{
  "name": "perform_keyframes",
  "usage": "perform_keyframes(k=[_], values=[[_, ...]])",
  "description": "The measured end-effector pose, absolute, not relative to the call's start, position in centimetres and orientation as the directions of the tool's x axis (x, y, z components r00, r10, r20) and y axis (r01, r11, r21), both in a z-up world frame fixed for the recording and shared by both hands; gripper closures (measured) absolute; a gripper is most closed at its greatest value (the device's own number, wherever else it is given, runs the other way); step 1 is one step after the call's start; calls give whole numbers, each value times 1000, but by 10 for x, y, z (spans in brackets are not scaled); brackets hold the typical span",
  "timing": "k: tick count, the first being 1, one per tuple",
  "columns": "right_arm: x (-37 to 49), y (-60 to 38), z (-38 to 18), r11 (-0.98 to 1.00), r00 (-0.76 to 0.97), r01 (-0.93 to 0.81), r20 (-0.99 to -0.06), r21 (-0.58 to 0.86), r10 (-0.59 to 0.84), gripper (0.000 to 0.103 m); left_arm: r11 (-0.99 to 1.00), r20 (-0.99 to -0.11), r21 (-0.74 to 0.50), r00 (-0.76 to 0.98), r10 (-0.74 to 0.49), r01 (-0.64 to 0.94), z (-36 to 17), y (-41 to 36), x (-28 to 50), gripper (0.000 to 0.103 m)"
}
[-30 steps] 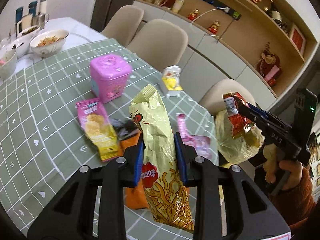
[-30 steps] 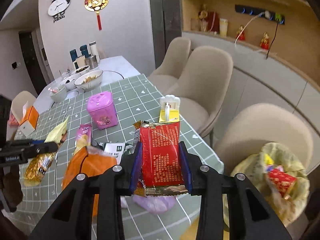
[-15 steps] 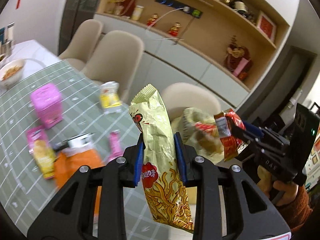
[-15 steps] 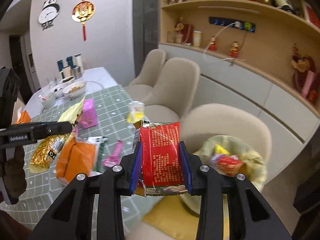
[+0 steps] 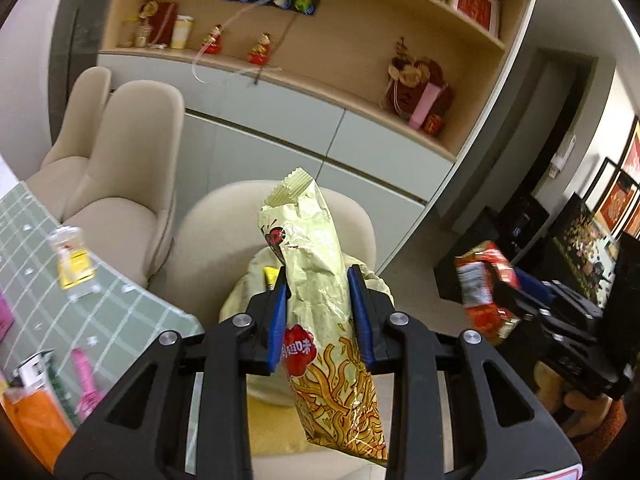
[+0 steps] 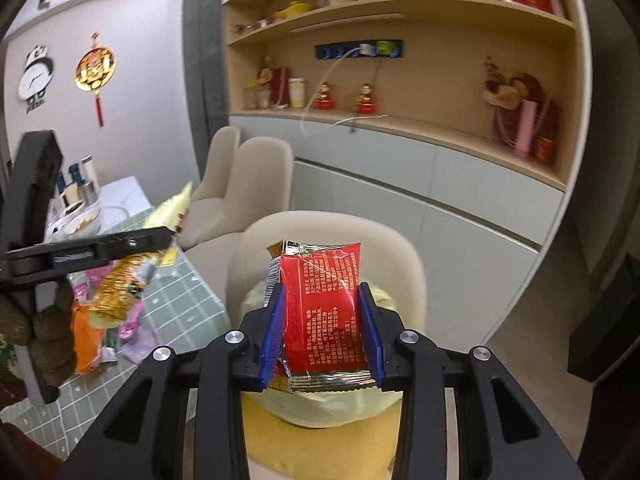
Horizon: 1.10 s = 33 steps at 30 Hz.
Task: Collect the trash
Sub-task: 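Carry the gold chip bag and red packet over the bin and open both tools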
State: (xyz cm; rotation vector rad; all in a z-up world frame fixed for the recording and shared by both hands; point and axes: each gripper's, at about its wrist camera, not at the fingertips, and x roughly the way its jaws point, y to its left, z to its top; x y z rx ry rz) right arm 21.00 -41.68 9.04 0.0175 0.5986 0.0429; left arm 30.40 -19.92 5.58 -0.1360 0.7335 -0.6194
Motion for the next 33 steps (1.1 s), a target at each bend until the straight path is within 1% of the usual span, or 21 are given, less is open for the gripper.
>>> perform_keyframes(k=[4,8,10,12,17,20,23,24,26,33], values=[[218,-450,80,999,822,-2,-569,38,23,69,817,-622,-312,546,-561,485,29,-242,330,76],[228,-480,67,999,816,22,-578,43,7,69,810,-638,-324,519,-569,489,7,-279,358,76],[236,-494,59,998,812,31,-584,47,2,69,816,-658,-308,510,-554,489,-6,-293,368,76],[243,-499,55,998,807,34,-591,49,2,69,829,-694,-277,496,-523,486,-24,-311,379,76],[258,-516,37,997,785,39,-619,61,7,69,867,-819,-187,415,-397,462,-76,-338,395,76],[265,-523,26,996,770,42,-638,73,14,69,873,-856,-170,371,-361,458,-96,-343,399,76],[271,-526,15,995,754,44,-656,85,23,69,872,-854,-199,357,-378,447,-106,-341,405,76],[271,-527,12,995,750,43,-660,89,26,69,867,-847,-216,355,-395,450,-105,-341,406,72],[272,-526,6,995,743,40,-669,96,34,69,862,-838,-234,357,-414,450,-103,-336,404,69],[274,-524,4,994,744,31,-667,108,49,69,872,-815,-210,413,-406,441,-83,-327,395,60]])
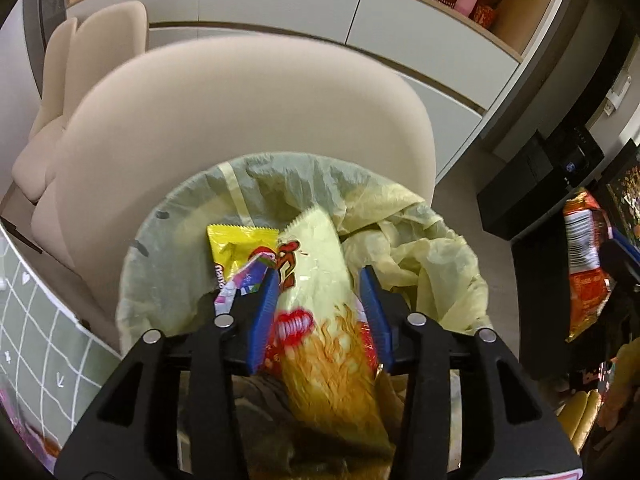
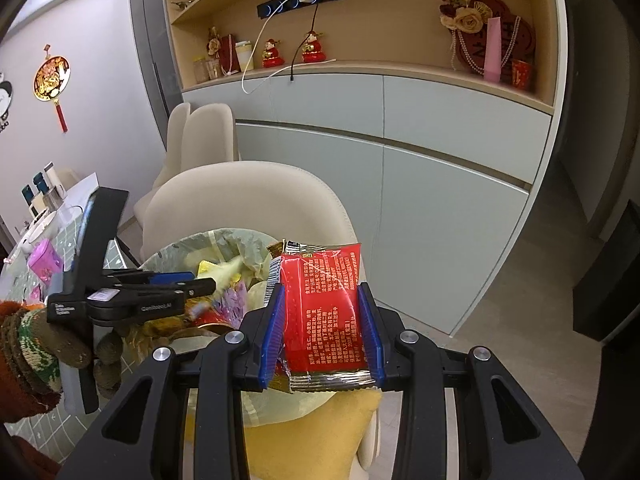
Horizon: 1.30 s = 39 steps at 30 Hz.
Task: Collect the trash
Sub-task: 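Carry the gold chip bag and red packet over the bin and open both tools, then move both tools back to the table and grasp the pink chip packet with the left tool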
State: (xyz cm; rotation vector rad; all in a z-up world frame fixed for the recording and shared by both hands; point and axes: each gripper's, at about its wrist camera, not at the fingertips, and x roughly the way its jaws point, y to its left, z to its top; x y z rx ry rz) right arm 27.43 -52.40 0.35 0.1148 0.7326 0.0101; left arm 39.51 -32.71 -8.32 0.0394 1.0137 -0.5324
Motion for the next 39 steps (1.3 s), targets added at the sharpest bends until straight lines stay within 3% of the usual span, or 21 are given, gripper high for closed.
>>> perform_keyframes(k=[4,15,20,39], values=[[279,-519,5,994,746,17,-663,112,62,69,873,-791,-195,455,-409,446,-66,-320,386,55],[287,-491,8,992,748,-48,-654,121,116,69,905,-742,-240,534,-405,352,-25,-268,350,54],[305,-472,4,986,736,-95,-658,136,162,69,925,-742,-179,572,-350,334,-11,-254,325,54],[375,-414,-40,977,613,-157,-761,143,210,67,968,-742,-142,625,-241,205,11,-189,287,54]])
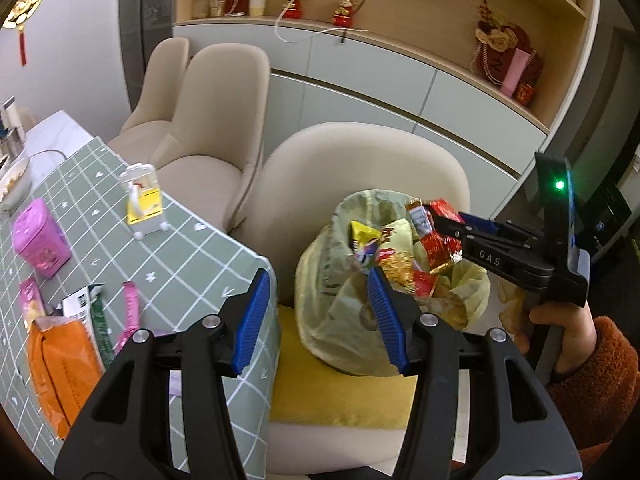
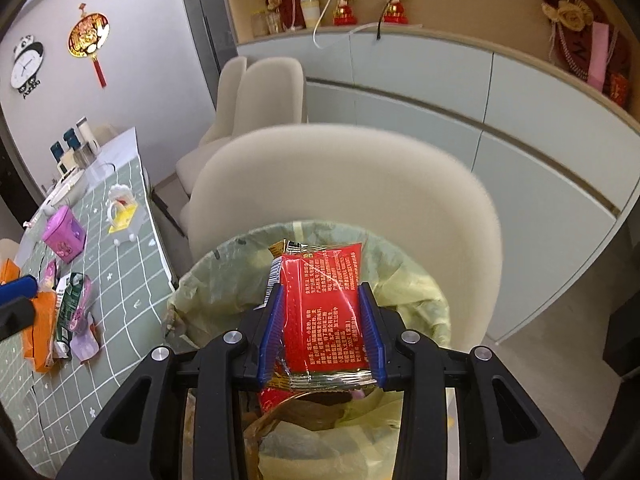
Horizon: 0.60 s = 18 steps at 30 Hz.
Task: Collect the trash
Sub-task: 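Move both tools back to the table and grasp the pink chip packet with the left tool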
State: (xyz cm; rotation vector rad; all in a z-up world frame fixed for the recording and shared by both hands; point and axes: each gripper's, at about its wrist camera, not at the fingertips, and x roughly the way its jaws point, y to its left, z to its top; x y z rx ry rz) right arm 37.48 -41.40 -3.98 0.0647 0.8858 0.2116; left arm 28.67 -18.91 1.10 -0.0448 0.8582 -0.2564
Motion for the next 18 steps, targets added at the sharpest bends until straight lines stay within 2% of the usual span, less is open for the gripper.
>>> perform_keyframes(k=[1,2,6,18], values=[[376,-411,-43,979,604,-151,-771,137,201,64,969,-743,-143,625,-239,201,12,-186,286,54],[375,-409,-44,983,606,-140,-774,123,183,58,970,-745,-144,624,-236,195,12,-182,285,54],[369,-404,-42,988,625,-122,-766,96,152,47,973,-746,-145,626,-228,181,15,-168,279,54],[327,-360,-1,982,705,-157,-685,102,184,46,979,-738,-194,647,-192,70,16,-82,241,54]])
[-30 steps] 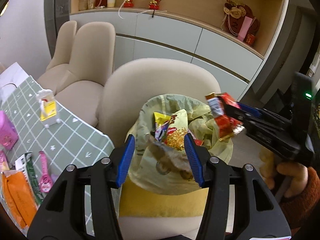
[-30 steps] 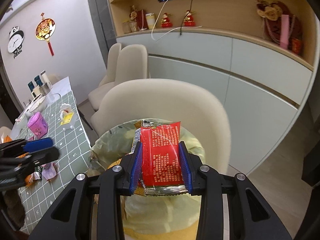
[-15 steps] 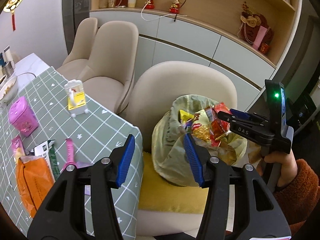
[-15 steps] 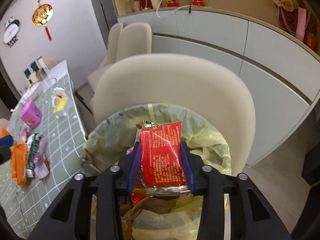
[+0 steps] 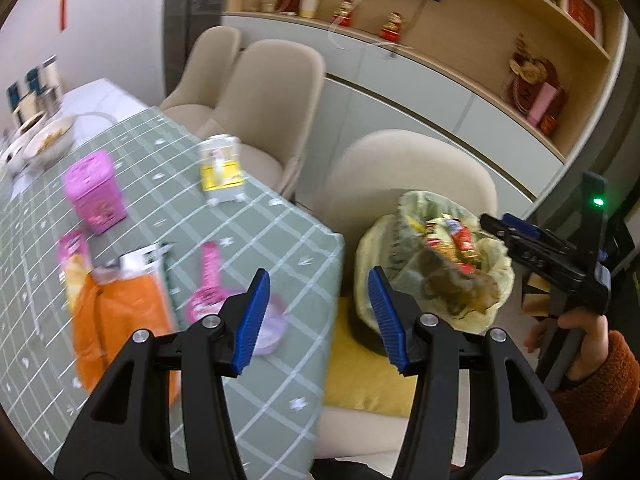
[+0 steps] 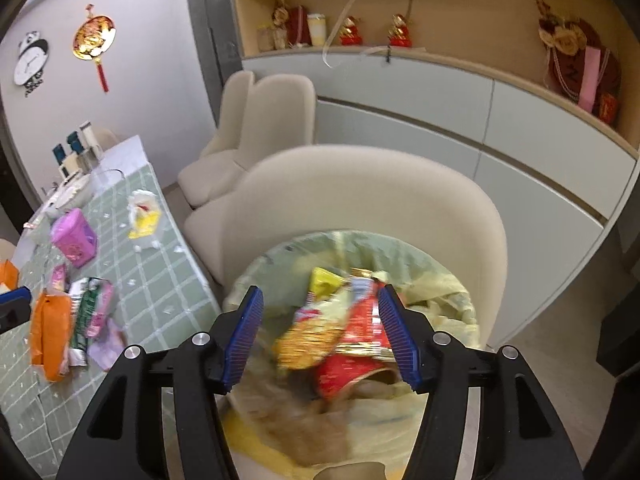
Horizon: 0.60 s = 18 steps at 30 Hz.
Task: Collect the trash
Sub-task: 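Move both tools back to the table and grasp the pink chip packet with the left tool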
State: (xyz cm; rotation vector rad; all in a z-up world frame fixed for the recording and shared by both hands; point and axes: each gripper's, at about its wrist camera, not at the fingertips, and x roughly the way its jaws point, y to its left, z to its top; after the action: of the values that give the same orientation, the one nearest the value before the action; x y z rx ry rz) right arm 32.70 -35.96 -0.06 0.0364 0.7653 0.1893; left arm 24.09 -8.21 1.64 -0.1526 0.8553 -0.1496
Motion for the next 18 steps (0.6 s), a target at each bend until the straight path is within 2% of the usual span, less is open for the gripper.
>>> perform_keyframes(k=[3,10,12,14,18], values=[[317,-334,7,973,717,-202,-659,115,227,45,978,-741,-207,656,-147,-15,11,-37,228,54],[297,-274,14,939,666,-322,-676,121,315,45,937,-765,-253,642,-41,-241,-16,73,193,54],[292,-259,15,918,630,-361,-682,167,372,45,920,-764,-260,646,-10,-293,-22,104,183,54],[288,-246,15,899,606,-392,-680,195,412,45,907,-763,-276,647,-5,-318,-30,129,179,51],[273,-217,12,894,604,-427,-693,134,393,45,885,-745,-348,665,-61,-309,-44,163,179,49]])
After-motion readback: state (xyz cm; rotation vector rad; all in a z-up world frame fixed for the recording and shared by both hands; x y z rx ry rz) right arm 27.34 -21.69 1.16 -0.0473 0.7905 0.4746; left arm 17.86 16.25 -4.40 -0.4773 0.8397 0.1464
